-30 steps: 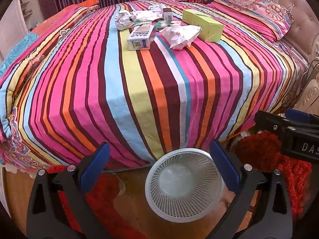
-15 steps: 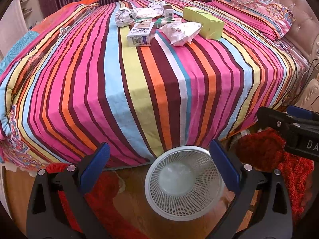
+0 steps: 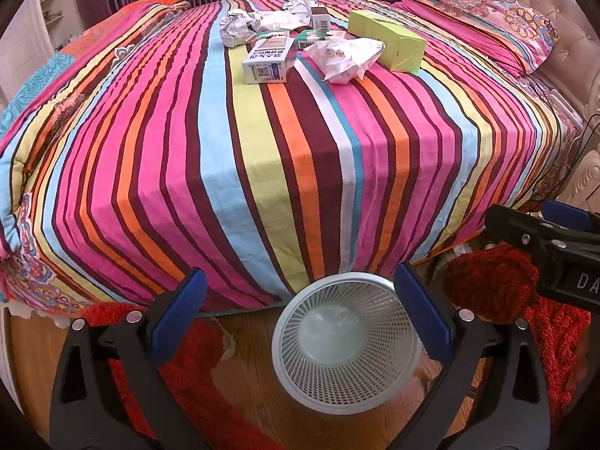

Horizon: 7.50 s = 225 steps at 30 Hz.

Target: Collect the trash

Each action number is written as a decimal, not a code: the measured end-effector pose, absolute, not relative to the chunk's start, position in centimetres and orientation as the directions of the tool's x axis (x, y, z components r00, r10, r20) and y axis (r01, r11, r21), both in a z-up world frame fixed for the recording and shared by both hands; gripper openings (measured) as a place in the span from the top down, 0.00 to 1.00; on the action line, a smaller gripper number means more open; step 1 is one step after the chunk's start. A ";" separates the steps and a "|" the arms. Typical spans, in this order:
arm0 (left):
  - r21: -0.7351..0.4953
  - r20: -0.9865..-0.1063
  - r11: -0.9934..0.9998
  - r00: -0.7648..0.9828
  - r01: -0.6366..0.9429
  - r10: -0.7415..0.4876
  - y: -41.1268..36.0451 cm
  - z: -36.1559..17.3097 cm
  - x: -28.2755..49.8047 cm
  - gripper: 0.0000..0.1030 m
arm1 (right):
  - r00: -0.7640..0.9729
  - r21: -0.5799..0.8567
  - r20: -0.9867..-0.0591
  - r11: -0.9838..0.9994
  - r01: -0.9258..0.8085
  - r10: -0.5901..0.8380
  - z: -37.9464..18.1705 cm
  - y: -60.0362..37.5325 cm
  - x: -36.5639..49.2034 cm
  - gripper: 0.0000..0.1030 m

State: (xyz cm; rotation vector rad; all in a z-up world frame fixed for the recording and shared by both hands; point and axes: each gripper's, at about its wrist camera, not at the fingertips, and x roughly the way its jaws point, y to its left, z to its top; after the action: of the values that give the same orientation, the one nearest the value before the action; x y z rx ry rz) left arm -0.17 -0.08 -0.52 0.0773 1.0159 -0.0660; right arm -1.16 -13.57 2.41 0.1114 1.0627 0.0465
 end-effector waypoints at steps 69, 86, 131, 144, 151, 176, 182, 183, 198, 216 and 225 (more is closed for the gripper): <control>0.050 -0.745 0.998 0.665 -0.030 0.058 4.1 3.4 13.5 0.06 | 0.611 0.132 -0.785 0.991 -0.003 0.106 6.4 -15.2 9.4 0.07; 0.101 -0.790 0.993 0.612 0.065 0.040 2.4 0.2 23.1 0.06 | 0.555 0.127 -0.824 0.992 -0.018 0.115 4.7 -14.4 21.8 0.07; -0.126 -0.926 0.980 0.336 0.157 -0.173 0.0 -4.4 2.3 0.54 | 0.203 0.380 -0.906 0.925 -0.002 0.373 -2.5 -14.0 2.2 0.54; -0.170 -0.966 0.985 -0.197 -0.007 -0.168 -1.5 -19.9 2.7 0.53 | -0.171 0.381 -0.895 0.905 0.187 0.412 -15.8 -12.1 3.2 0.54; -0.159 -0.956 0.987 -0.248 -0.022 -0.160 -1.6 -21.7 2.6 0.53 | -0.242 0.346 -0.891 0.920 0.185 0.383 -18.6 -10.8 2.5 0.53; -0.074 -0.995 0.996 -0.065 -0.051 -0.078 0.2 -18.3 3.2 0.19 | -0.105 0.293 -0.942 0.934 0.205 0.319 -15.0 -13.3 1.9 0.22; -0.046 -0.990 0.996 0.140 -0.073 -0.036 1.8 -12.8 3.5 0.19 | 0.068 0.300 -0.954 0.945 0.129 0.293 -9.3 -14.1 1.8 0.22; -0.043 -0.983 0.996 0.180 -0.077 -0.029 2.1 -11.6 3.5 0.19 | 0.099 0.291 -0.955 0.950 0.114 0.280 -8.5 -14.2 1.8 0.22; -0.020 -0.800 0.996 0.599 -0.088 0.037 7.3 3.0 11.0 0.19 | 0.609 0.314 -0.735 0.946 -0.085 0.299 6.2 -12.6 7.0 0.22; -0.067 -0.782 0.996 0.624 -0.059 -0.015 8.2 5.4 30.9 0.19 | 0.565 0.224 -0.784 0.966 -0.129 0.257 5.9 -7.1 14.9 0.22; -0.092 -0.829 0.993 0.558 -0.068 -0.038 8.2 3.0 37.3 0.19 | 0.537 0.181 -0.815 0.976 -0.119 0.216 3.8 -6.4 17.3 0.20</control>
State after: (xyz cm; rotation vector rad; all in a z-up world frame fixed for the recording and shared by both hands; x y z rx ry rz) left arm 37.27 8.24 3.04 -0.1182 0.9797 0.0179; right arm 17.26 -6.45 3.77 0.1081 0.9839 0.1996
